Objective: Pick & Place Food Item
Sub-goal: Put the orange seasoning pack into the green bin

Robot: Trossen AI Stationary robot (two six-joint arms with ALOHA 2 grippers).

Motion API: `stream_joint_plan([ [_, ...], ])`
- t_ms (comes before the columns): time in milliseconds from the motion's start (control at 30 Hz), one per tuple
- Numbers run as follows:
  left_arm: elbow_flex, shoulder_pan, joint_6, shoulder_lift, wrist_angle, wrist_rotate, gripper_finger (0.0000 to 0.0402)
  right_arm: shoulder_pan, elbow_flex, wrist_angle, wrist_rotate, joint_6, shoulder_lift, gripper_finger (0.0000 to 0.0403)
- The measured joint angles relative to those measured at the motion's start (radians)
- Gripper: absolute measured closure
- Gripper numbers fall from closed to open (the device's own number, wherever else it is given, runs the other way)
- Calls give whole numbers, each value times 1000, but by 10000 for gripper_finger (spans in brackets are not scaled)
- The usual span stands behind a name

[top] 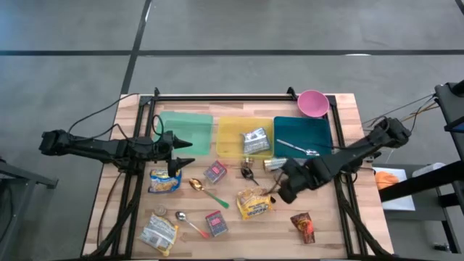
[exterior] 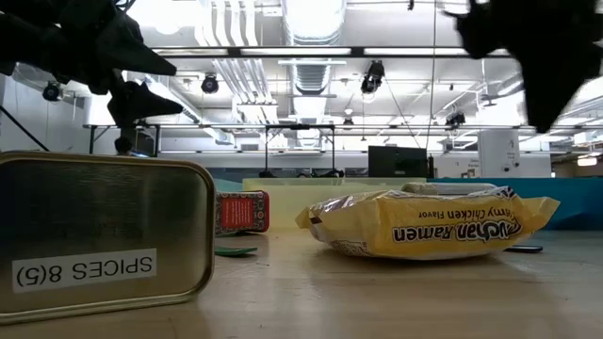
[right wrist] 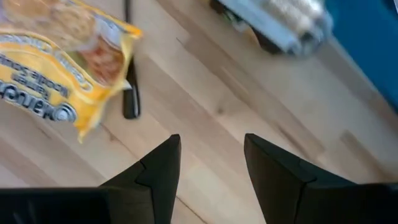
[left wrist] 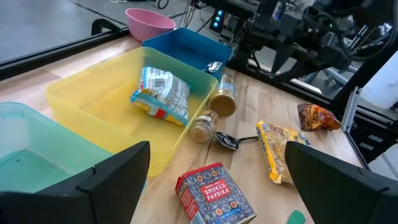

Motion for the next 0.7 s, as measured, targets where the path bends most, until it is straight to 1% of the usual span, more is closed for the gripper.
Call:
stream_joint_plan([
  [100,0,0,0,0,3,0,21,86,-57,11,21,155,-45,227],
  [233,0,0,0,0,3,0,21,203,-137,110,34,359,-136,227],
  [300,0,0,0,0,3,0,21,256,-170,157,53,446,-179,227],
  [400,0,-1,-6,0,3,0,21,319,-206,164,51,557,-223,227],
  [600,-3,-1,-15,0,2,8,21,417,-250,205,44,671,-239,227],
  [700,-4,-1,-39,4,0,12,21,459,-263,220,62,715,-228,227],
])
